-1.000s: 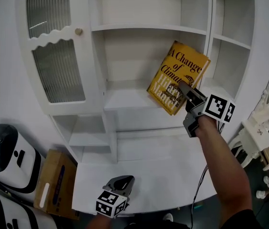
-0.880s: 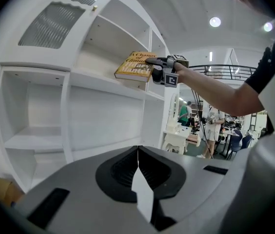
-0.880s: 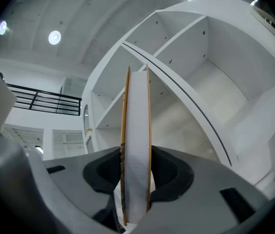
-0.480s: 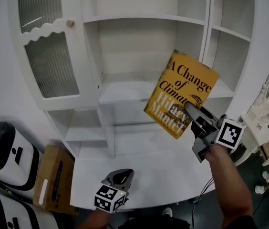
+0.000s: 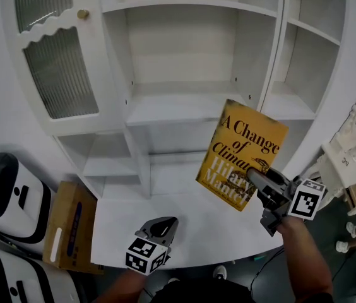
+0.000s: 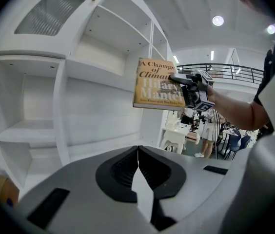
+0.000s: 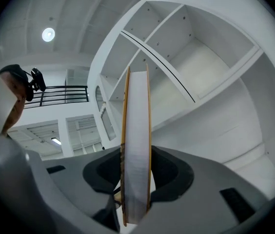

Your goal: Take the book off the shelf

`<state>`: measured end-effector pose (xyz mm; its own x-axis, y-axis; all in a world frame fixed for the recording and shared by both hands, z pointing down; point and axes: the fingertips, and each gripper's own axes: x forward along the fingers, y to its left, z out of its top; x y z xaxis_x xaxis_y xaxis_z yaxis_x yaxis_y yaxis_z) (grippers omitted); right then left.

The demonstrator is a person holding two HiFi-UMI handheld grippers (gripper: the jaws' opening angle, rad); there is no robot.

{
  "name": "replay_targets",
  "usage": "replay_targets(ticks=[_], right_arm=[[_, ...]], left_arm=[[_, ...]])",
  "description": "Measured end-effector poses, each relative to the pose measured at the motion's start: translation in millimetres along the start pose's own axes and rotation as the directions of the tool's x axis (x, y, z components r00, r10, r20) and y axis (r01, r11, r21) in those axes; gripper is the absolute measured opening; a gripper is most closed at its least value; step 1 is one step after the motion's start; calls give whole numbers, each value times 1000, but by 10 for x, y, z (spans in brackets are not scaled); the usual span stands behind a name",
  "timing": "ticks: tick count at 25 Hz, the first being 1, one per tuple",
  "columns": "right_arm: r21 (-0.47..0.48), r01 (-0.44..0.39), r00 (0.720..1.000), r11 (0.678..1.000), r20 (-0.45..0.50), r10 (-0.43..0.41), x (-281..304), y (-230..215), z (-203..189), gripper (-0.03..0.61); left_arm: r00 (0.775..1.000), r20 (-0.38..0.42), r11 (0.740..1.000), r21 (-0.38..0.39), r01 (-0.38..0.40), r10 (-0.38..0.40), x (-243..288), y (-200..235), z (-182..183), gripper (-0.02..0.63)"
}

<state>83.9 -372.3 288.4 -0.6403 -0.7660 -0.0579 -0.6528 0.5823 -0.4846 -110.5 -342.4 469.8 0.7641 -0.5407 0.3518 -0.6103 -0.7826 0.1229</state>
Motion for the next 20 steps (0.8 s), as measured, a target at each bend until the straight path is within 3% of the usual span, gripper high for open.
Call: replay_targets(ticks=[5, 11, 15, 20], right_arm=[[91, -24, 997, 996, -77, 31, -251, -26, -713, 160], [209, 21, 975, 978, -219, 25, -344, -398, -1461, 161], [299, 58, 942, 952, -332, 47, -357, -717, -1958, 161], [377, 118, 874, 919, -479, 84, -383, -1056, -2572, 161]], left_arm=[[1000, -13, 1000, 0, -10, 10, -31, -65, -291, 11], [1000, -23, 1000, -9, -19, 19, 18, -80, -391, 11], [999, -37, 999, -19, -34, 33, 61, -98, -469, 11], [996, -63, 997, -34, -70, 68, 86, -108, -576, 11]])
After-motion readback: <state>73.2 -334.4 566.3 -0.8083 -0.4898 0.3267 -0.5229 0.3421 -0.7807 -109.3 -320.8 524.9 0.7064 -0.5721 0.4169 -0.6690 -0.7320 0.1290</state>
